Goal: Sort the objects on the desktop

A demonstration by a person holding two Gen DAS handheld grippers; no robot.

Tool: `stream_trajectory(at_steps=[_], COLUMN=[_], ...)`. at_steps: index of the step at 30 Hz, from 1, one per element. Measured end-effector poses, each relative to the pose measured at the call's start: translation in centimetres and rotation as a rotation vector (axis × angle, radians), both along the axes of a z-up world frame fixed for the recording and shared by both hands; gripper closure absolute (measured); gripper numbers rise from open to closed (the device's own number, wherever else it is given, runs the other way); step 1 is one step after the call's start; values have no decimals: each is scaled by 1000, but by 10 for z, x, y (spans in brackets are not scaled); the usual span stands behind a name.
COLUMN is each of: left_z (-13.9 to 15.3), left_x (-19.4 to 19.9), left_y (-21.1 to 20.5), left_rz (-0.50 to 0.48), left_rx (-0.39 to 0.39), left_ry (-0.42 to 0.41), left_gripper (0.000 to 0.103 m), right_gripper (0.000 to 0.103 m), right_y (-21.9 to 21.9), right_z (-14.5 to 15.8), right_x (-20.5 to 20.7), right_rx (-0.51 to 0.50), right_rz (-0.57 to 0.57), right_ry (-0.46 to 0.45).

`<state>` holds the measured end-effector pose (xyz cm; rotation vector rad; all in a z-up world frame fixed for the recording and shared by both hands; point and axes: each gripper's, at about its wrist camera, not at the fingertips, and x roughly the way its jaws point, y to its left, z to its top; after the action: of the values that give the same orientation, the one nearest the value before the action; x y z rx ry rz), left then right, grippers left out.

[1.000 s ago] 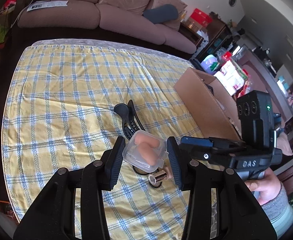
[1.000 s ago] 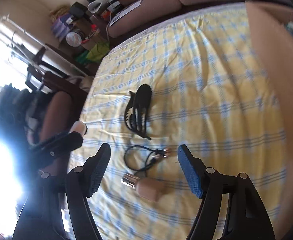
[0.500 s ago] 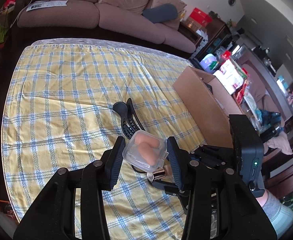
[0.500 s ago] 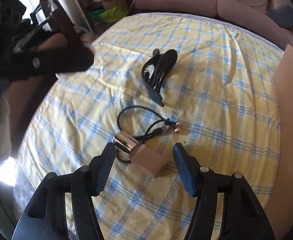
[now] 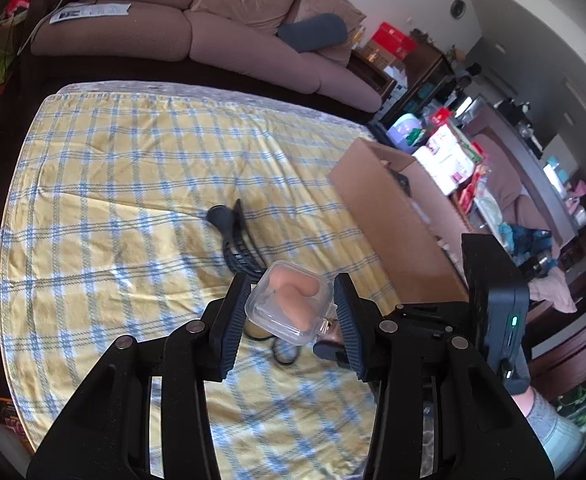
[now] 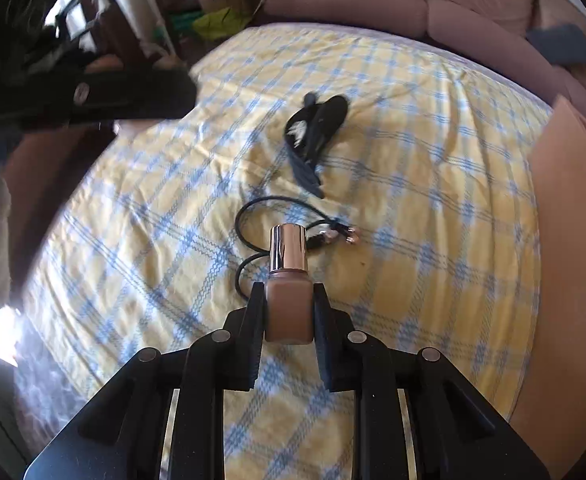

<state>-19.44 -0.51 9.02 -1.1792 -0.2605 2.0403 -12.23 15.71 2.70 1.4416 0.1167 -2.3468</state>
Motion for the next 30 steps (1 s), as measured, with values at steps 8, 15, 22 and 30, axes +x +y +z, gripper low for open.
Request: stream_trajectory(at_steps=[8, 15, 22, 30], left_z=[35, 47, 44, 28], left_x=[43, 69, 78, 75], left_y=[69, 166, 253, 322], left_rz=[-123, -243, -292, -301], left_rx=[46, 90, 69, -23], left_ry=[20, -33, -55, -59], left_gripper=[63, 63, 63, 63], right_gripper=[81, 81, 81, 81], right_y=[83, 185, 269, 292], right_z=[81, 121, 93, 69], right_x=[29, 69, 102, 113], right_rx=[-215, -179, -184, -172], right_rz=[-199, -419, -534, -486], right_ry=[109, 187, 97, 6])
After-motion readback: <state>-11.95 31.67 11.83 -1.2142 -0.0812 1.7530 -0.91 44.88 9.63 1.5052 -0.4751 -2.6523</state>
